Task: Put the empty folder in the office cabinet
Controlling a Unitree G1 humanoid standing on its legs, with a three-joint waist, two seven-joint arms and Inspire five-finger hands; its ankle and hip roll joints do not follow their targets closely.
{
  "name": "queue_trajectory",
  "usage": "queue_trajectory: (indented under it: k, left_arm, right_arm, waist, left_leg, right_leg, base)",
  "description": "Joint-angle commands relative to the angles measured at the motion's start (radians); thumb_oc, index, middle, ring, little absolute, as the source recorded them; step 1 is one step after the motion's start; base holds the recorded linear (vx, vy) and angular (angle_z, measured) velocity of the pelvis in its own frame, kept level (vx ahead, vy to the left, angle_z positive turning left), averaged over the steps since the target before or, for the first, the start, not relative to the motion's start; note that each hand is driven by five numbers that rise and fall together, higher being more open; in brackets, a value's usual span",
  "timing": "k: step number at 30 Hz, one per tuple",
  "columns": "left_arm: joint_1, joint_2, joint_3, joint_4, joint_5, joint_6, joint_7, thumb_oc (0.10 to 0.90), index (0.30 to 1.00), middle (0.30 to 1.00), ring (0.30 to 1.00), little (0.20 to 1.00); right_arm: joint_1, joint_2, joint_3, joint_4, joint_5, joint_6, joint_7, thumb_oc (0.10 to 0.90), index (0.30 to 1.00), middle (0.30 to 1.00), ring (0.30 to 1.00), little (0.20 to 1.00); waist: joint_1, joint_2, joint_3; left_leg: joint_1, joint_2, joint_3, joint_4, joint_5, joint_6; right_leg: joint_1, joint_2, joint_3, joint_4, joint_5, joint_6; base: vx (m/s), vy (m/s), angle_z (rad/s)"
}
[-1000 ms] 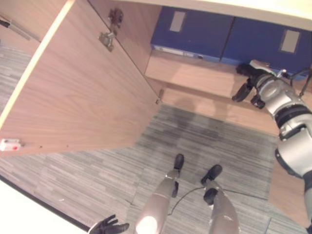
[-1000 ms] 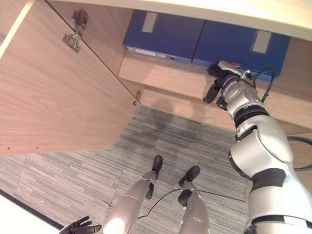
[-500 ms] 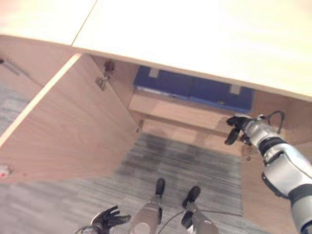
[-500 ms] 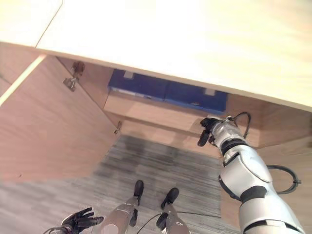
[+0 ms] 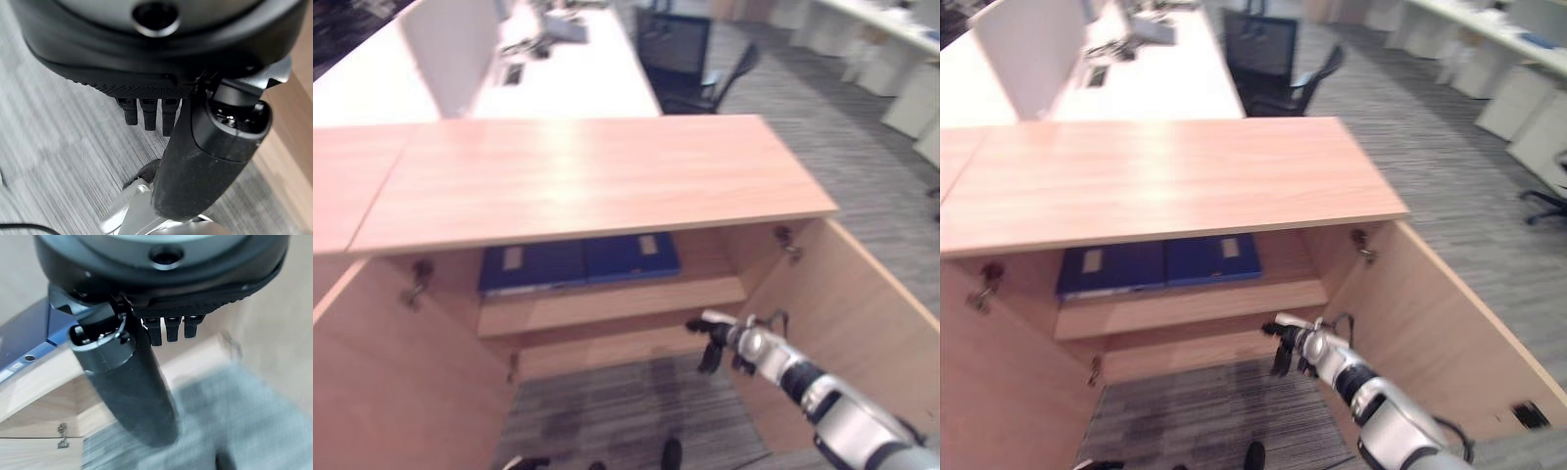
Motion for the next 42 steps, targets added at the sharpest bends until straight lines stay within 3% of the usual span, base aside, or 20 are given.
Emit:
queue_trajectory:
  k: [1,3,4,7,12,20,22,25,26,29,31,34,36,38,39,42]
  left_arm:
    - [-0.072,-0.095,0.0,0.041,0.036,-0.029,0.0,0.8,0.9,0.9,0.9,0.9]
    - [-0.07,-0.107,0.009,0.061,0.06,-0.029,0.016,0.8,0.9,0.9,0.9,0.9]
    - [-0.069,-0.107,0.009,0.062,0.06,-0.029,0.016,0.8,0.9,0.9,0.9,0.9]
    - [-0.067,-0.118,0.038,0.087,0.096,-0.031,0.058,0.8,0.9,0.9,0.9,0.9]
    - [-0.08,-0.142,0.045,0.121,0.098,-0.029,0.069,0.8,0.9,0.9,0.9,0.9]
    - [-0.092,-0.159,0.021,0.105,0.091,-0.035,0.069,0.8,0.9,0.9,0.9,0.9]
    - [-0.089,-0.158,0.022,0.116,0.104,-0.033,0.068,0.8,0.9,0.9,0.9,0.9]
    - [-0.085,-0.156,0.028,0.122,0.109,-0.032,0.067,0.8,0.9,0.9,0.9,0.9]
    - [-0.081,-0.148,0.04,0.127,0.111,-0.031,0.064,0.8,0.9,0.9,0.9,0.9]
    - [-0.078,-0.141,0.049,0.131,0.111,-0.032,0.061,0.8,0.9,0.9,0.9,0.9]
    - [-0.073,-0.129,0.068,0.14,0.098,-0.029,0.057,0.8,0.9,0.9,0.9,0.9]
    - [-0.074,-0.126,0.082,0.146,0.08,-0.028,0.058,0.8,0.9,0.9,0.9,0.9]
    - [-0.071,-0.12,0.098,0.141,0.052,-0.028,0.068,0.8,0.9,0.9,0.9,0.9]
    - [-0.07,-0.118,0.101,0.134,0.02,-0.035,0.073,0.8,0.9,0.9,0.9,0.9]
    - [-0.079,-0.119,0.091,0.127,0.008,-0.038,0.078,0.8,0.9,0.9,0.9,0.9]
    - [-0.075,-0.124,0.082,0.13,0.018,-0.039,0.073,0.8,0.9,0.9,0.9,0.9]
  right_arm:
    - [-0.057,-0.016,-0.1,0.115,0.13,-0.032,-0.06,0.8,0.9,0.9,0.9,0.9]
    - [0.063,0.003,-0.179,0.163,0.124,-0.042,-0.108,0.8,0.9,0.9,0.9,0.9]
    - [0.065,0.002,-0.179,0.162,0.123,-0.042,-0.109,0.8,0.9,0.9,0.9,0.9]
    - [0.195,-0.03,-0.251,0.079,0.069,-0.058,-0.164,0.8,0.9,0.9,0.9,0.9]
    - [0.262,-0.025,-0.318,0.069,0.091,-0.06,-0.2,0.8,0.9,0.9,0.9,0.9]
    - [0.339,-0.024,-0.489,0.253,0.22,-0.064,-0.251,0.8,0.9,0.9,0.9,0.9]
    - [0.351,-0.072,-0.583,0.243,0.29,-0.08,-0.283,0.8,0.9,0.9,0.9,0.9]
    - [0.355,-0.115,-0.633,0.233,0.31,-0.087,-0.306,0.8,0.9,0.9,0.9,0.9]
    - [0.353,-0.171,-0.683,0.206,0.322,-0.098,-0.327,0.8,0.9,0.9,0.9,0.9]
    - [0.343,-0.23,-0.719,0.18,0.319,-0.102,-0.345,0.8,0.9,0.9,0.9,0.9]
    - [0.32,-0.321,-0.773,0.147,0.33,-0.114,-0.368,0.8,0.9,0.9,0.9,0.9]
    - [0.299,-0.364,-0.793,0.111,0.339,-0.119,-0.381,0.8,0.9,0.9,0.9,0.9]
    - [0.266,-0.395,-0.793,0.088,0.346,-0.124,-0.39,0.8,0.9,0.9,0.9,0.9]
    - [0.209,-0.416,-0.755,0.08,0.34,-0.128,-0.39,0.8,0.9,0.9,0.9,0.9]
    - [0.224,-0.444,-0.778,0.058,0.336,-0.126,-0.397,0.8,0.9,0.9,0.9,0.9]
    - [0.224,-0.473,-0.799,0.037,0.327,-0.121,-0.393,0.8,0.9,0.9,0.9,0.9]
  waist:
    - [-0.003,0.021,0.03]
    - [-0.047,0.026,0.007]
    - [-0.045,0.026,0.006]
    - [-0.092,0.027,-0.018]
    - [-0.13,0.029,-0.034]
    - [-0.172,0.035,-0.055]
    - [-0.193,0.039,-0.057]
    - [-0.201,0.043,-0.059]
    - [-0.209,0.044,-0.057]
    - [-0.212,0.046,-0.056]
    - [-0.216,0.047,-0.054]
    - [-0.222,0.048,-0.045]
    - [-0.219,0.042,-0.013]
    - [-0.198,0.033,0.009]
    - [-0.195,0.034,0.013]
    - [-0.199,0.041,0.014]
  left_leg:
    - [-0.002,0.025,-0.119,-0.061,-0.003,-0.018]
    - [0.029,0.024,-0.066,-0.072,-0.015,-0.011]
    - [0.03,0.024,-0.064,-0.072,-0.015,-0.011]
    - [0.064,0.028,-0.013,-0.078,-0.034,-0.007]
    - [0.08,0.027,0.035,-0.08,-0.047,-0.001]
    - [0.093,0.021,0.066,-0.081,-0.059,0.007]
    - [0.095,0.019,0.076,-0.081,-0.062,0.009]
    - [0.095,0.017,0.081,-0.081,-0.064,0.01]
    - [0.095,0.015,0.085,-0.081,-0.065,0.01]
    - [0.094,0.013,0.086,-0.081,-0.065,0.011]
    - [0.094,0.012,0.089,-0.081,-0.064,0.01]
    - [0.094,0.01,0.087,-0.077,-0.068,0.013]
    - [0.082,0.007,0.065,-0.021,-0.081,0.019]
    - [0.059,-0.015,-0.022,0.004,-0.1,0.02]
    - [0.055,-0.029,-0.059,-0.023,-0.082,0.023]
    - [0.059,-0.039,-0.051,-0.057,-0.066,0.029]
  right_leg:
    - [0.052,-0.029,-0.089,0.017,-0.078,0.092]
    - [0.052,-0.024,-0.054,0.009,-0.072,0.098]
    - [0.052,-0.023,-0.052,0.009,-0.072,0.098]
    - [0.059,-0.016,-0.01,0.007,-0.071,0.103]
    - [0.048,-0.01,0.033,0.007,-0.058,0.108]
    - [0.043,-0.011,0.061,0.008,-0.05,0.12]
    - [0.04,-0.011,0.072,0.009,-0.047,0.122]
    - [0.036,-0.011,0.077,0.01,-0.046,0.124]
    - [0.034,-0.011,0.083,0.011,-0.043,0.126]
    - [0.032,-0.014,0.085,0.012,-0.042,0.128]
    - [0.029,-0.016,0.086,0.013,-0.04,0.129]
    - [0.028,-0.016,0.095,0.017,-0.041,0.128]
    - [0.022,-0.009,0.121,0.026,-0.035,0.128]
    - [-0.005,-0.001,0.152,0.036,-0.027,0.127]
    - [-0.014,-0.007,0.163,0.038,-0.024,0.129]
    - [-0.032,-0.022,0.165,0.046,-0.015,0.139]
  base:
    - [0.1,0.087,-0.72]
    - [0.07,0.098,-0.57]
    - [0.07,0.074,-0.73]
    - [0.06,0.052,-0.92]
    - [0.01,0.042,-0.39]
    - [0.0,0.021,-0.18]
    - [-0.02,0.026,-0.19]
    - [-0.02,0.01,-0.14]
    - [-0.04,0.019,-0.2]
    - [-0.01,0.006,-0.04]
    - [-0.01,0.005,0.02]
    - [-0.03,0.011,-0.01]
    - [-0.12,0.025,-0.18]
    - [-0.17,0.067,-0.68]
    - [-0.12,0.086,-1.24]
    - [-0.1,0.096,-0.67]
